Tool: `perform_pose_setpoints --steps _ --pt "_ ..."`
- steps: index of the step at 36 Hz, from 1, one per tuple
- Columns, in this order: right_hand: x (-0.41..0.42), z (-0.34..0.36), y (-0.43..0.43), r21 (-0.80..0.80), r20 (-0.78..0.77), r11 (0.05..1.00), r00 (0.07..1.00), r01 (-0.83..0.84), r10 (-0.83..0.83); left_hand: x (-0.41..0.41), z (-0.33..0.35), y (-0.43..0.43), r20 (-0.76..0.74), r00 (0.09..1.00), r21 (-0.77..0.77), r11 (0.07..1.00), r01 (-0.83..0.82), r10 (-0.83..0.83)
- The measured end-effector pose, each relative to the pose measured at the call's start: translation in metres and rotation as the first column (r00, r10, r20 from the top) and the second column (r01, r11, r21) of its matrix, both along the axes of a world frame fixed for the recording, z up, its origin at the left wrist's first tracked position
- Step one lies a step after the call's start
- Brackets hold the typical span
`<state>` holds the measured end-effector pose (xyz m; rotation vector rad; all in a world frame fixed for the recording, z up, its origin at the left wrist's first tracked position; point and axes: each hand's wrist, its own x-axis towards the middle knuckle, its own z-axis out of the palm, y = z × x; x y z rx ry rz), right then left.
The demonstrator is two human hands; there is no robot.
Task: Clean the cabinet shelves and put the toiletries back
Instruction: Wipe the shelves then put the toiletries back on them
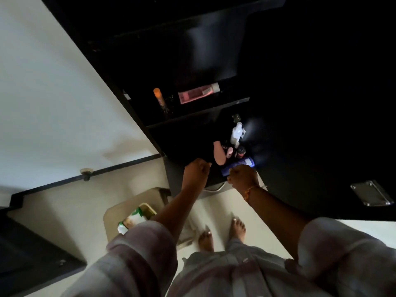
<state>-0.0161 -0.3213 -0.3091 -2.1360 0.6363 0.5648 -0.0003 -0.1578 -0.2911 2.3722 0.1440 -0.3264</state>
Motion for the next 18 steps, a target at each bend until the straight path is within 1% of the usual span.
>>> perform_pose_setpoints --steps 3,6,9,13,14,17,18 --pt "-0.013 -0.024 -0.013 0.090 -0.055 0.994 0.997 0.067 -0.062 -0.002 -0.011 -0.009 -0.059 0.998 -0.018 1.000 -0.022 0.021" --pt "-0.019 -0.033 -0.023 0.200 -0.136 0.952 0.968 0.234 -0.209 0.004 -0.024 -0.021 -0.137 0.989 -0.036 0.998 -0.056 0.050" --pt "-0.016 -0.043 -0.030 0.302 -0.212 0.871 0.918 0.387 -0.335 0.013 -0.040 -0.032 -0.188 0.980 -0.037 0.996 -0.076 0.068" --pt "-0.008 -0.058 -0.036 0.366 -0.289 0.764 0.845 0.532 -0.450 0.029 -0.056 -0.047 -0.229 0.964 -0.045 0.988 -0.146 0.132" --pt "-0.005 -0.061 -0.036 0.375 -0.310 0.729 0.818 0.573 -0.484 0.034 -0.061 -0.049 -0.239 0.958 -0.043 0.984 -0.173 0.158" --pt "0.005 -0.070 -0.034 0.407 -0.343 0.565 0.693 0.718 -0.634 0.047 -0.075 -0.054 -0.263 0.937 -0.053 0.967 -0.250 0.228" --pt "0.008 -0.074 -0.033 0.404 -0.345 0.541 0.671 0.737 -0.656 0.051 -0.079 -0.055 -0.271 0.932 -0.056 0.962 -0.266 0.241"
